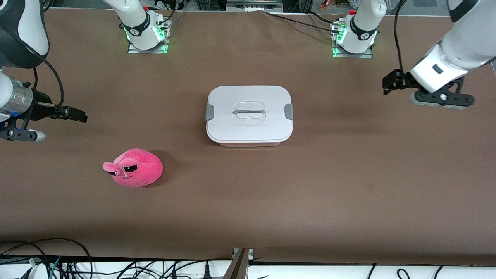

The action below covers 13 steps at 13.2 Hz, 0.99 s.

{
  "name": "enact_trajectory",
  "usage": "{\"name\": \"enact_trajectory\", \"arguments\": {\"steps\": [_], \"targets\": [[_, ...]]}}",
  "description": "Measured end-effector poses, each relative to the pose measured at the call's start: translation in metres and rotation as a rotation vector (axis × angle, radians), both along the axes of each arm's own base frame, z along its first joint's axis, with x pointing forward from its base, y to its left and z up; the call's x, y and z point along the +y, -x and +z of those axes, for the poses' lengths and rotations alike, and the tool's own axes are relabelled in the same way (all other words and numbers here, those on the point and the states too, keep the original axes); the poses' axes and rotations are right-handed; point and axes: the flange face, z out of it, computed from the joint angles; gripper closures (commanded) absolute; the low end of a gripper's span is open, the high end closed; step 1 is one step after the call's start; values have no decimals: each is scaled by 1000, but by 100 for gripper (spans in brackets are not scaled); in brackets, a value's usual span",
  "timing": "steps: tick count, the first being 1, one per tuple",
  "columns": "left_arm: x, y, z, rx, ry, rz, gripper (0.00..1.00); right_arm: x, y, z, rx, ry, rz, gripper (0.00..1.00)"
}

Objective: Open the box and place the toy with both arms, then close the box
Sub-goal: 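Move the left gripper toward the white box lid handle, then lower the left gripper onto the lid handle and grasp it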

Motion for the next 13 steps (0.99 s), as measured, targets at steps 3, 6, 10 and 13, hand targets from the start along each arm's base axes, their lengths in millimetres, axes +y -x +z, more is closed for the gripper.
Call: {"name": "enact_trajectory", "arguments": {"steps": [3,6,10,13], "targets": [[-47,8,-9,30,10,-168,0,0,-1,0,-4,0,0,0],[-82,-2,-21,55,84,-369,0,-1,-1,1,-6,0,-2,0],[-152,-20,-55,103,201,-600,0,-4,-2,4,-20,1,-7,0],[-249,-8,-82,65,230,-749,0,-4,-3,4,-24,1,-6,0]]}}
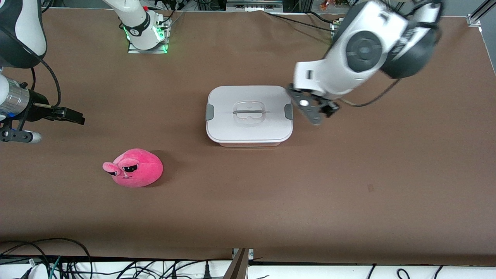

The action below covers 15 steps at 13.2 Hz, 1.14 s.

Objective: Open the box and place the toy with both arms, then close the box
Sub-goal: 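Lower the left gripper onto the lid handle and grasp it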

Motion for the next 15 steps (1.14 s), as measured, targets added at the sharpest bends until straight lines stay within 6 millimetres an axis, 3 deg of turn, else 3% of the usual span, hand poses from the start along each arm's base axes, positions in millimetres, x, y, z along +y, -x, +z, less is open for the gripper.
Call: {"name": "enact_trajectory", "arguments": {"steps": [2,5,8,9,10,11,15], "targets": [[-49,7,-33,-22,30,-55,0,-1,0,1,-3,0,-1,0],[-97,12,-105,-32,48,-155,0,-3,-2,13,-30,1,-4,0],[-142,35,-172,-59,3,-286,0,-3,-4,22,-47,2,-4,0],[-151,41,-181,-78,-18,-319,1,-4,-4,22,-46,2,-6,0],[-156,44,-182,-90,-28,-335,25,-6,-3,22,-46,3,-9,0],[-157,44,-180,-98,-29,-341,39,-10,-3,22,-46,5,-16,0],[-160,41,-168,-117,-21,-346,55,-67,2,23,-46,17,-26,0]]}}
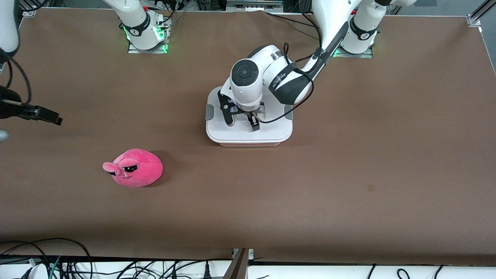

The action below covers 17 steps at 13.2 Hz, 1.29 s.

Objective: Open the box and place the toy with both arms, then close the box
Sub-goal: 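Lower the left gripper onto the lid handle and grasp it, then lift the lid off with the left gripper while the right gripper reaches the toy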

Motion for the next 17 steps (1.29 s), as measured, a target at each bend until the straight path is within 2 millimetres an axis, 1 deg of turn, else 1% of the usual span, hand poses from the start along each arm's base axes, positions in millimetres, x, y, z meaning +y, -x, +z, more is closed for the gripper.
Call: {"name": "enact_trajectory", "arguments": {"steps": [1,2,3,4,5,7,11,12,14,16,17], "targets": [[-2,3,2,0,0,-5,66,-6,1,0,0,1,3,0],[-4,5,3,0,0,-9,82,-5,1,0,0,0,4,0],[-4,5,3,1,-3,-10,96,-2,0,0,1,0,10,0],[-4,3,5,-4,-4,-9,100,3,-1,-1,3,-1,18,0],[-3,2,7,-7,-5,-7,100,6,-1,-3,5,-2,23,0],[-4,7,7,11,-20,-16,100,12,-4,-8,13,-2,32,0],[-5,8,9,12,-22,-19,100,36,-21,-32,3,6,72,0],[-5,9,11,10,-20,-19,100,46,-25,-42,12,7,88,0],[-4,8,23,2,-16,-19,100,77,-38,-63,1,15,135,0],[3,14,43,26,-54,-21,100,101,-46,-91,19,22,172,0],[11,16,58,44,-82,-19,100,110,-49,-108,39,26,185,0]]}}
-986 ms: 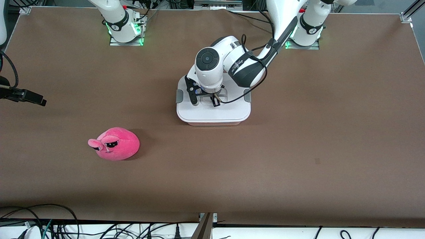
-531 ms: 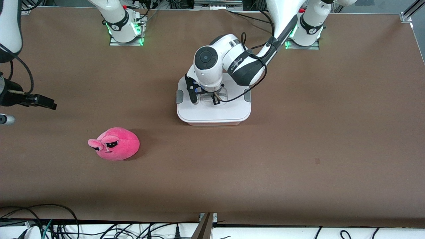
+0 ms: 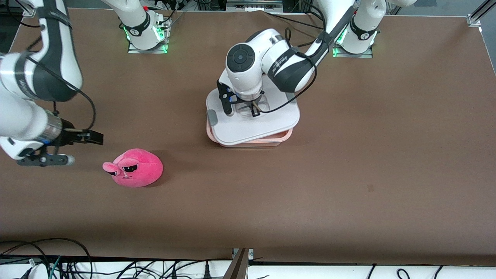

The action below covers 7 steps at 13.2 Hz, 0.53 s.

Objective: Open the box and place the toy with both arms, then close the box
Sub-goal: 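Lift the lid off with the left gripper while the right gripper reaches the toy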

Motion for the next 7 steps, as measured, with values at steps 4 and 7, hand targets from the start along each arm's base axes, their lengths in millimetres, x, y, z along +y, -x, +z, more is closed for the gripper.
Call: {"name": "enact_trajectory", "arguments": {"steps": [4,7], "targets": [[65,-36,43,46,-46,23,100,17,-13,-56,31,-55,-13,0],[150,-95,38,90,-24,-48,100,15,-20,-75,15,-62,-25,0]]}}
